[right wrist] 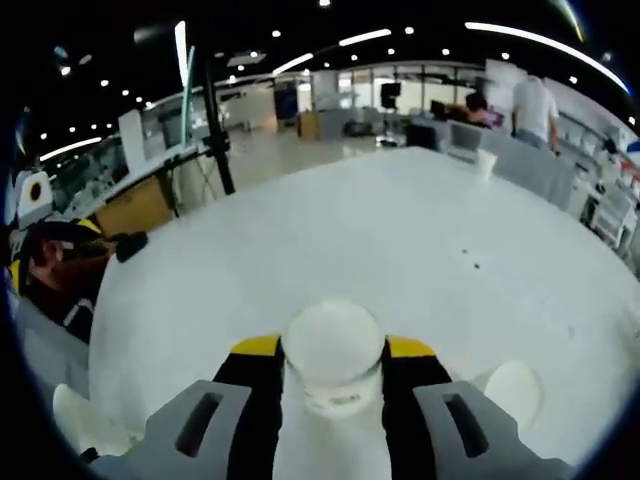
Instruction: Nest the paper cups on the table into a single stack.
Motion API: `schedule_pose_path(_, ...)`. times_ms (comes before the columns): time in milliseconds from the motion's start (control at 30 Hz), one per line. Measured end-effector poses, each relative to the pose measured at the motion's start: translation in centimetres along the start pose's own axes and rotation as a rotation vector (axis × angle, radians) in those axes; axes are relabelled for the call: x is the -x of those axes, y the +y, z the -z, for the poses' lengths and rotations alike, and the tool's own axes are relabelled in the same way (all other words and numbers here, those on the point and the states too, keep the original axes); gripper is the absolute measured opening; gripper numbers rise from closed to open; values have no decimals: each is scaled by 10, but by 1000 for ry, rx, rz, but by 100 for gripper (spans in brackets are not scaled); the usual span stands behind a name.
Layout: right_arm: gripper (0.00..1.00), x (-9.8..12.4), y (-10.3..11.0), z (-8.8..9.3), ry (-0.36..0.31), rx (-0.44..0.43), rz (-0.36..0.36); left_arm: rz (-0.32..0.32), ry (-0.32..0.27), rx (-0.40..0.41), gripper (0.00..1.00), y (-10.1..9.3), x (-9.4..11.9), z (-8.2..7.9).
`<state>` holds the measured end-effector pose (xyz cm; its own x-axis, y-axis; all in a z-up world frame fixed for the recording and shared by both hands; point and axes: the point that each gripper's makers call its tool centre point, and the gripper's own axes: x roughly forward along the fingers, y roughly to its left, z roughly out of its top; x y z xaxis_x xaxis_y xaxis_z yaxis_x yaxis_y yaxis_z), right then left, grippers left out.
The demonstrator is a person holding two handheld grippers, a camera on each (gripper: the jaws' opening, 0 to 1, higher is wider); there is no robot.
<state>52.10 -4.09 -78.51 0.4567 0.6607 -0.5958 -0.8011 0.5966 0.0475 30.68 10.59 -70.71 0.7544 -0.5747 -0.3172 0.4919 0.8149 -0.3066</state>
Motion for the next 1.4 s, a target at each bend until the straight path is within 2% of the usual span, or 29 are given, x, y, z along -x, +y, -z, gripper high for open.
schedule_pose_path(500, 35, 17, 5, -16, -34, 0, 3, 21, -8, -12, 95, -4, -1, -5)
schedule_pose_path(667, 35, 29, 12, -27, -62, 13, 7, 30, -8, -18, 95, -7, -1, -8)
schedule_pose_path(1400, 35, 78, 38, -54, -152, -2, 6, 73, -26, -40, 94, -21, -1, -14)
